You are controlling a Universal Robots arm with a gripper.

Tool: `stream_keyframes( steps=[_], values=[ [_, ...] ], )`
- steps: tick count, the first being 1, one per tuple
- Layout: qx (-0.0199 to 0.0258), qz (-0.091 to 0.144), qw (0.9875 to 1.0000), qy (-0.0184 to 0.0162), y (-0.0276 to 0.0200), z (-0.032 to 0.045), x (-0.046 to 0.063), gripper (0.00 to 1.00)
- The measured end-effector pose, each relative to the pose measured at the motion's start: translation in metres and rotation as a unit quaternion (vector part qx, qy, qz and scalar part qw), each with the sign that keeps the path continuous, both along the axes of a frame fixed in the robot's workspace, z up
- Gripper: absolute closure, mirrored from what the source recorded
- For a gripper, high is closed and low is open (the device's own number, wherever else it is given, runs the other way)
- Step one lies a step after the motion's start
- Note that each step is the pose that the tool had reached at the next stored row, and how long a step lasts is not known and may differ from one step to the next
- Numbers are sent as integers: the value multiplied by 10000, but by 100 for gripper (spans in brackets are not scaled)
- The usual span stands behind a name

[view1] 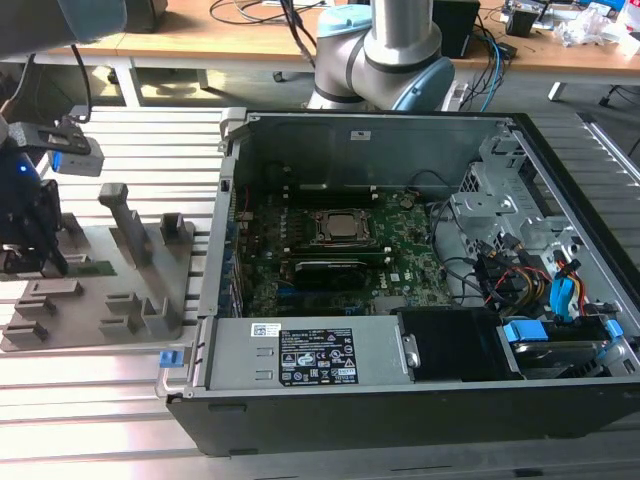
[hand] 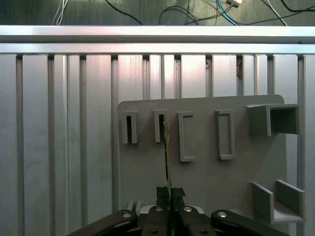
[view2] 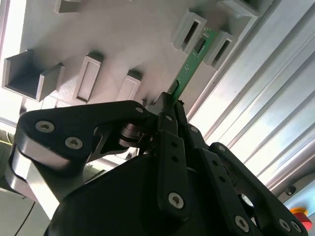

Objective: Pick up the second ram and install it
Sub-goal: 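Pick up the second ram and move it above second insertion slot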

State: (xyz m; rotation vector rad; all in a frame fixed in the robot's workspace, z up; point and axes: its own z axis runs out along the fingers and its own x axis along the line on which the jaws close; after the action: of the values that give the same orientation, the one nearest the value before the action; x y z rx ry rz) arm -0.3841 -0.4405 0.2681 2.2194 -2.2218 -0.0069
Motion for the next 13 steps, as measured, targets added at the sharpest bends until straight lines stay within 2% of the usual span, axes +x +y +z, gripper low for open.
stream_keyframes(
  steps=[2,7,13],
  values=[
    [-4,0,10000,0,1,28,0,86],
    [-21,0,10000,0,8,165,0,86],
    [-54,0,10000,0,21,397,1,86]
  ],
)
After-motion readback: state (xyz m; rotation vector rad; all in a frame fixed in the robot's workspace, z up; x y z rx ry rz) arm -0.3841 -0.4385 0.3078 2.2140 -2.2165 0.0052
